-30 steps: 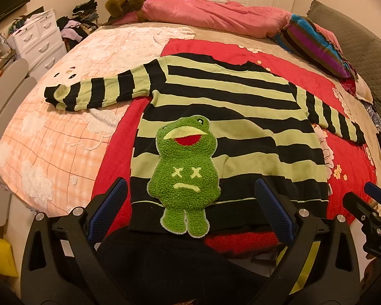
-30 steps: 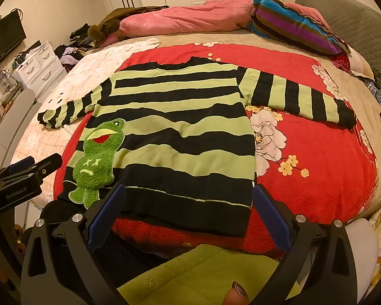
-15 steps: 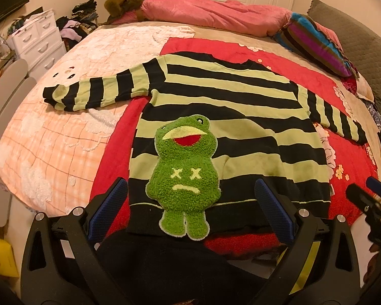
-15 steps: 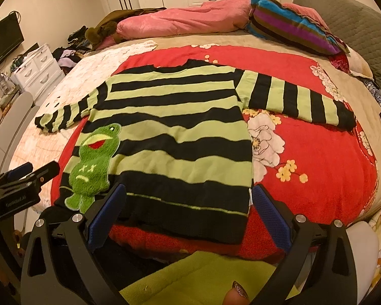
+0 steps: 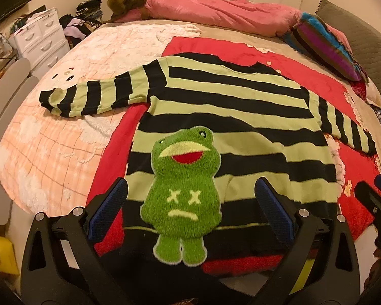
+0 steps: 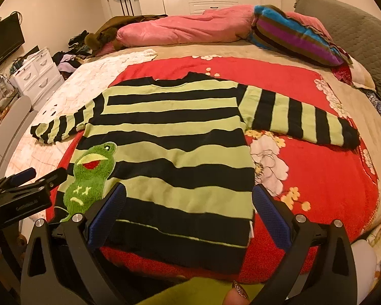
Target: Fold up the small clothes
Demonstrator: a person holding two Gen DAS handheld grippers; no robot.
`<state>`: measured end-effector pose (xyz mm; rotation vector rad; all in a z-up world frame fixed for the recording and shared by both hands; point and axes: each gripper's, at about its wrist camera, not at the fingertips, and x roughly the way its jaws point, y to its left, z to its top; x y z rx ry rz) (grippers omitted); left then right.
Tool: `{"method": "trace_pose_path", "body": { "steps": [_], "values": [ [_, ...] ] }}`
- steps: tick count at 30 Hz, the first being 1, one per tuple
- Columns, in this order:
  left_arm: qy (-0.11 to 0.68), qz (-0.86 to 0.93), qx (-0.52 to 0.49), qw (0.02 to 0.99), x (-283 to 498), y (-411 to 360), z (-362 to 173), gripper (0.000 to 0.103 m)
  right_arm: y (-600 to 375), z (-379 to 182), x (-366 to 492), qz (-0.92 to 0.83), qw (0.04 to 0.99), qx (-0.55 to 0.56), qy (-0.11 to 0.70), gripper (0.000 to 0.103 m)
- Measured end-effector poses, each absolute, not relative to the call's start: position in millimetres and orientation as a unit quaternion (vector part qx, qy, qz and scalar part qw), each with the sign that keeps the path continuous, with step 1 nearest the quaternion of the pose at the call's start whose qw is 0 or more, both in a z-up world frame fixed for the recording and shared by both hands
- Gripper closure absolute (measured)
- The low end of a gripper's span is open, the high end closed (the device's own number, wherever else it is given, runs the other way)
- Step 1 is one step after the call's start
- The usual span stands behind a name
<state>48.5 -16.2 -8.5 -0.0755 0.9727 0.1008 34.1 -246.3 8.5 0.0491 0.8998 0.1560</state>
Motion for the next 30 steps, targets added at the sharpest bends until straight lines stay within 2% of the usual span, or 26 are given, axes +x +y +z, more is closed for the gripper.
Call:
{"method": "trace_pose_path", "body": {
  "steps": [13, 30],
  "values": [
    [0.478, 0.061, -0.035, 0.876, 105, -25, -27, 0.009, -266, -16, 85, 0.049, 0.894, 0.034, 0.445, 0.004],
    [0.493, 0.072, -0.041, 0.866, 180, -47, -50, 0.009, -327, -19, 151, -0.032, 0.910, 0.040, 0.412, 0.004]
  ]
}}
